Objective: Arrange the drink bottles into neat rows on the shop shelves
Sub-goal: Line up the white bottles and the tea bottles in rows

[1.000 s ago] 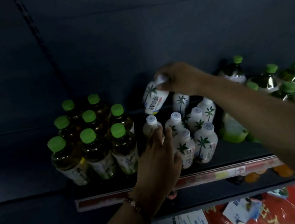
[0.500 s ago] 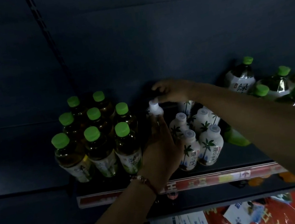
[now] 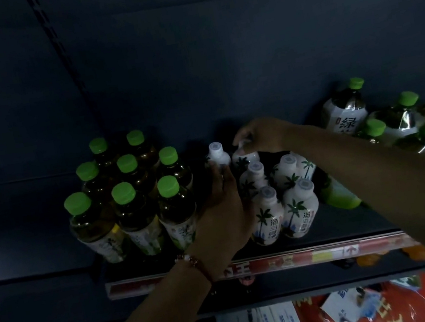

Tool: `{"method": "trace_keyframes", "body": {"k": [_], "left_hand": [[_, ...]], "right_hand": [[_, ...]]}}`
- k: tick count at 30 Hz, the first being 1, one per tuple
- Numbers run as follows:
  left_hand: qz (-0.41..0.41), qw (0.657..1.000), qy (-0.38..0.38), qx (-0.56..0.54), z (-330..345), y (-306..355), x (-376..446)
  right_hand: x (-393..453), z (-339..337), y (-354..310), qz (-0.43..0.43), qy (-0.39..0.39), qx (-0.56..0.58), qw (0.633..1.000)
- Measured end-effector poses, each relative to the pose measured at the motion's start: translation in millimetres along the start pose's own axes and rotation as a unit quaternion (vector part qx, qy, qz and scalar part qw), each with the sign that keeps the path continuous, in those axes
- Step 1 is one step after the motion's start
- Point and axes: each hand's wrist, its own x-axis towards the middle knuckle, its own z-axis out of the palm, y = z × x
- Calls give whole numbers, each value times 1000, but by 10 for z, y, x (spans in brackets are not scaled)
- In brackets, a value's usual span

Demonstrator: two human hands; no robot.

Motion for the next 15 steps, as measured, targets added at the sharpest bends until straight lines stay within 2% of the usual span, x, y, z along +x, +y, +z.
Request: {"method": "trace_keyframes", "body": {"k": [4,5,7,9,12,15], "left_hand": [[-14,998,-30,-50,-24,-1,40],[-9,998,-24,-50,-41,16,35],[39,999,4,-19,-40,53,12],[104,995,8,1,-32,100,-11],[160,986,-13,53,35,123,-10],[166,983,-1,76,84,98,16]], "right_hand": [[-91,-42,-25,15,-6,15,1000],[-130,-73,17,29,4,-12,999],[-258,-162,118,71,25,-109,991],[-415,-240,232,134,3,-183,974],[-563,-238,414,202,-73,-198,956],[-535,-225,560,187,-43,-184,964]]}}
